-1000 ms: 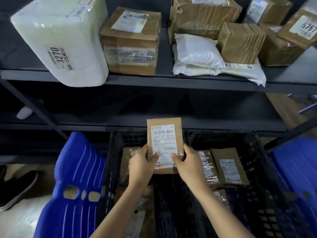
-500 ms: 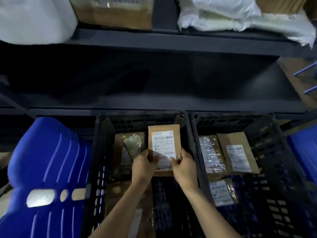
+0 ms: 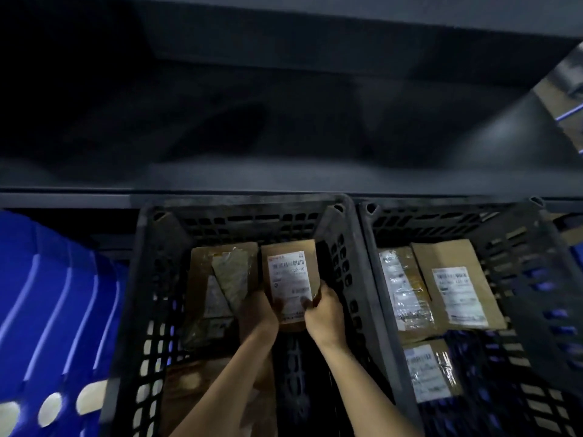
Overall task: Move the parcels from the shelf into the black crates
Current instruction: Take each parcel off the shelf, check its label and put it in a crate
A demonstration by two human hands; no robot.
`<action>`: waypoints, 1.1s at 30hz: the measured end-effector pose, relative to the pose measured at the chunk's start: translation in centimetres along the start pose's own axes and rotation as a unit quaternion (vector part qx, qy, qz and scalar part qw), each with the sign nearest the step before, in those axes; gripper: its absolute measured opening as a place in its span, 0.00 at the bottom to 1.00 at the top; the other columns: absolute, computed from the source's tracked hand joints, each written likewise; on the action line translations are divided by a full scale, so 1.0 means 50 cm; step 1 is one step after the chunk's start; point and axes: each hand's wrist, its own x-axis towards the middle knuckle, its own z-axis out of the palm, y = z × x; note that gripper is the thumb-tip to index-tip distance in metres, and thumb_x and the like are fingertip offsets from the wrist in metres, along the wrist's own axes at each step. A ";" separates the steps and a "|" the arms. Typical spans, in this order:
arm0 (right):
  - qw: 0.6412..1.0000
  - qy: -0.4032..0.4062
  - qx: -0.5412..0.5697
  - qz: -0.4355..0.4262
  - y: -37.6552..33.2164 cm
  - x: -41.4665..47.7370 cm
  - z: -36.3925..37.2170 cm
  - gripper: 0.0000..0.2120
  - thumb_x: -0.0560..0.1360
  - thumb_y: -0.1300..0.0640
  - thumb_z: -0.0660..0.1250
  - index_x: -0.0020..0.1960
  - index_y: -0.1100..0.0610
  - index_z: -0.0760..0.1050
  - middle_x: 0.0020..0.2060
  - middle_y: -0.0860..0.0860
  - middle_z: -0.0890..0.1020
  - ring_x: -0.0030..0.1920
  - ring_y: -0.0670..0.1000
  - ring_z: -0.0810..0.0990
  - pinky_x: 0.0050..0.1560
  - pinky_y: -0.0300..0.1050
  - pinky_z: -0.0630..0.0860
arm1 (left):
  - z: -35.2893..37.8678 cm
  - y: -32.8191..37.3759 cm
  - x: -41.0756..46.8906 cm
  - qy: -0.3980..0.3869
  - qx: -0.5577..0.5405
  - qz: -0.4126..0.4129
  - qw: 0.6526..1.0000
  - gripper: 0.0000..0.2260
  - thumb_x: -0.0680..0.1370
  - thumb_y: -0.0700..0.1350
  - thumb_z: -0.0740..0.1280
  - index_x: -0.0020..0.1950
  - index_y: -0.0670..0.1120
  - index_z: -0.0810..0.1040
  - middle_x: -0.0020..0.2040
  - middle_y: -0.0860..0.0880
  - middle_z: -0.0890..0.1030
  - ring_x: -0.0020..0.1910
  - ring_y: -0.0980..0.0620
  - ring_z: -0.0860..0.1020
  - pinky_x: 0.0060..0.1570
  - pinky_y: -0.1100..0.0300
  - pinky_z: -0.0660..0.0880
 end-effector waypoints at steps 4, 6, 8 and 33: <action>1.000 -0.001 0.022 0.012 0.020 0.028 0.019 0.19 0.76 0.59 0.66 0.66 0.57 0.71 0.59 0.54 0.79 0.59 0.54 0.78 0.56 0.43 0.76 | 0.026 -0.006 0.021 -0.005 0.016 0.021 1.000 0.14 0.78 0.44 0.65 0.61 0.42 0.76 0.60 0.41 0.79 0.59 0.44 0.78 0.53 0.56 0.74; 1.000 -0.004 0.030 0.006 0.027 0.038 0.028 0.19 0.76 0.62 0.66 0.66 0.58 0.71 0.59 0.55 0.79 0.58 0.53 0.78 0.52 0.38 0.74 | 0.035 0.005 0.025 -0.024 0.059 0.027 0.998 0.19 0.77 0.47 0.66 0.67 0.42 0.73 0.64 0.43 0.77 0.63 0.44 0.76 0.57 0.56 0.73; 0.999 -0.005 0.039 0.007 0.031 0.048 0.035 0.19 0.76 0.64 0.66 0.66 0.59 0.72 0.58 0.56 0.80 0.57 0.53 0.79 0.48 0.33 0.71 | 0.046 0.013 0.028 -0.042 0.114 0.026 0.992 0.24 0.79 0.47 0.62 0.73 0.41 0.65 0.70 0.43 0.72 0.68 0.45 0.71 0.65 0.56 0.69; 0.839 -0.067 -0.426 -0.331 -0.122 -0.096 -0.115 0.36 0.76 0.61 0.59 0.77 0.62 0.43 0.77 0.58 0.49 0.77 0.57 0.46 0.76 0.51 0.39 | -0.223 0.048 -0.130 0.055 0.391 0.269 0.878 0.32 0.80 0.52 0.55 0.78 0.43 0.44 0.79 0.46 0.52 0.78 0.47 0.51 0.74 0.52 0.54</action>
